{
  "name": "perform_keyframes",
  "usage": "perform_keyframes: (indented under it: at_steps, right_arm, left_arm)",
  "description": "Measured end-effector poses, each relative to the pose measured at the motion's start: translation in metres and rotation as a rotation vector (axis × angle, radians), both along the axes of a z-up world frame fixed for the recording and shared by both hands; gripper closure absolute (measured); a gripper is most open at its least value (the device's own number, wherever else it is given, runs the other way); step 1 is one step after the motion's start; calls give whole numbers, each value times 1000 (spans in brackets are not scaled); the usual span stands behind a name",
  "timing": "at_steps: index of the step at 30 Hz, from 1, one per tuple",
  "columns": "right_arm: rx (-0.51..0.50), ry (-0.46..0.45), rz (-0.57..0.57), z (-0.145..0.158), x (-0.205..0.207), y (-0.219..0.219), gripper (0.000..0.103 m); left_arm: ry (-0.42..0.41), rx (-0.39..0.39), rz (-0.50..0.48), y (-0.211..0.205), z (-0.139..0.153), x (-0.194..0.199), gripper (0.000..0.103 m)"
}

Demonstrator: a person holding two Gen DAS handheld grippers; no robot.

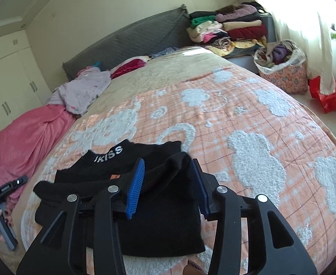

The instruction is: Fold small clothes

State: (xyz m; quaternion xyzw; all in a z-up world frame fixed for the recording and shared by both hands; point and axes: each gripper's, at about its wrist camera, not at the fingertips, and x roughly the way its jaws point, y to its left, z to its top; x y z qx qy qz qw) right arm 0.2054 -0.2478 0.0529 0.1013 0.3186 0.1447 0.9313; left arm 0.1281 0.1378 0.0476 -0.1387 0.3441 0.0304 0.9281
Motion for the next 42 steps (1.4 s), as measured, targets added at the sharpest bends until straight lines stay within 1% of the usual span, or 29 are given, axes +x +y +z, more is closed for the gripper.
perform_keyframes:
  at_steps: [2,5,8,10,14,17,19,22,26,29,32,36,39,42]
  right_arm:
    - [-36,-7,46,0,-8,12,62]
    - [-64,10,108,-6,-14,28,62]
    - [-101,32,145,-15,-17,43,62]
    - [-139,44,166,-23,-20,54,63]
    - [-195,90,207,-43,-24,74,63]
    - [-279,123,206,-58,-23,87,63]
    - [-328,135,199,-66,-21,93,63]
    - [-365,136,194,-74,-16,99,62]
    - [-362,131,195,-76,-8,101,61]
    - [-361,124,199,-73,-2,103,60]
    - [-382,111,205,-69,5,108,59]
    - [-376,127,205,-73,21,113,59]
    - [-385,115,203,-71,30,118,59]
    - [-360,117,193,-68,40,119,59]
  left_arm:
    - [-1,20,-24,-11,1,-6,80]
    - [18,47,-72,-29,-4,-13,81]
    - [67,57,-141,-50,-20,-16,81]
    - [100,80,-173,-64,-33,-18,81]
    - [154,112,-209,-83,-58,-19,81]
    - [159,172,-209,-90,-66,-15,81]
    - [149,204,-182,-90,-68,-11,81]
    - [147,217,-175,-92,-71,-4,80]
    - [142,227,-167,-92,-71,8,78]
    - [133,214,-157,-89,-69,17,77]
    - [121,209,-150,-88,-67,26,77]
    - [121,193,-151,-83,-68,40,77]
    - [112,179,-152,-80,-67,50,77]
    - [102,165,-150,-75,-63,59,77]
